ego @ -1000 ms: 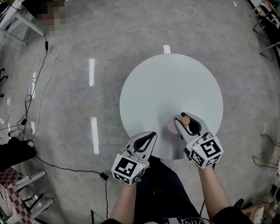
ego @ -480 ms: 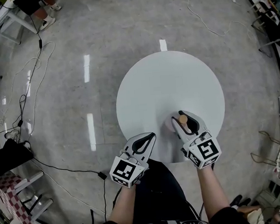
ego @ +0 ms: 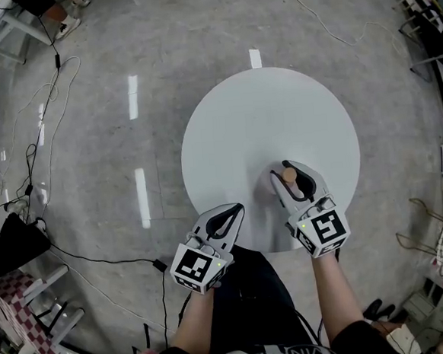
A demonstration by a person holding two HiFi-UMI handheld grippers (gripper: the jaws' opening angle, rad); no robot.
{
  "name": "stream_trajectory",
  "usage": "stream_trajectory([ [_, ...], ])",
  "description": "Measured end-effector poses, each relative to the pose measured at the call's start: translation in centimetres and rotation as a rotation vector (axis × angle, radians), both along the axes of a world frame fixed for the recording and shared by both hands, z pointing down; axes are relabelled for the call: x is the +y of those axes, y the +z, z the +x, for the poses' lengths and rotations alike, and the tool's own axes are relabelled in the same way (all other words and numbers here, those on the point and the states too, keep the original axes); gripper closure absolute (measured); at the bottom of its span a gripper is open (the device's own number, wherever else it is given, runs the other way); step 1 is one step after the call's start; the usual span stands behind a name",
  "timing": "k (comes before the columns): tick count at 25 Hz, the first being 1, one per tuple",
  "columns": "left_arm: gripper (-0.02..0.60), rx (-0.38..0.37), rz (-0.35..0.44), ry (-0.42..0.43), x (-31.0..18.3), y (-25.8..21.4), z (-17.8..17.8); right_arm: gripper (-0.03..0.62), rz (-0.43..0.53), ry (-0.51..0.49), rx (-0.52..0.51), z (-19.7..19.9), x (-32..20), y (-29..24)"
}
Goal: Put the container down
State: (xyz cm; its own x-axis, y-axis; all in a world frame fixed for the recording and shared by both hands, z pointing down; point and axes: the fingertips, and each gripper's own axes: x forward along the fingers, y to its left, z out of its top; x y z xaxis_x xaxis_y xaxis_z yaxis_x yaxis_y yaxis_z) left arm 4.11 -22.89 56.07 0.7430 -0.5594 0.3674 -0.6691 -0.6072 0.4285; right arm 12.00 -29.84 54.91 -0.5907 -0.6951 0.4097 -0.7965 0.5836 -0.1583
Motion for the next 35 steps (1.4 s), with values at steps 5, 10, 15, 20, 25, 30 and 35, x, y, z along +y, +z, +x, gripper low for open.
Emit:
stream_trajectory([
  [5, 0.568, 0.007, -0.008, 0.005, 0.2, 0.4, 0.1, 0.462, 0.024, -0.016, 0.041, -0.2, -0.1, 0.3],
  [10, 0.568, 0.019, -0.005, 0.005, -0.1, 0.6, 0.3, 0.462, 0.032, -0.018, 0.041, -0.2, -0.4, 0.7],
  [15, 0.568, 0.029, -0.005, -0.003, -0.1, 0.6, 0.1, 0.462, 0.047, -0.029, 0.055, -0.4, -0.3, 0.6],
  [20, 0.568, 0.032, -0.012, -0.005, -0.1, 0.6, -0.3, 0.462, 0.061, -0.039, 0.070, -0.7, -0.1, 0.6],
  [25, 0.568, 0.039, -0.010, -0.018, -0.3, 0.7, -0.5, 0.462, 0.066, -0.041, 0.079, -0.5, 0.0, 0.6],
  [30, 0.568, 0.040, -0.022, -0.017, -0.3, 1.1, -0.6, 0.462, 0.067, -0.037, 0.082, -0.5, -0.2, 0.5],
  [35, 0.568, 0.049, -0.029, -0.018, 0.1, 1.3, -0.5, 0.462, 0.071, -0.028, 0.069, -0.7, 0.1, 0.5],
])
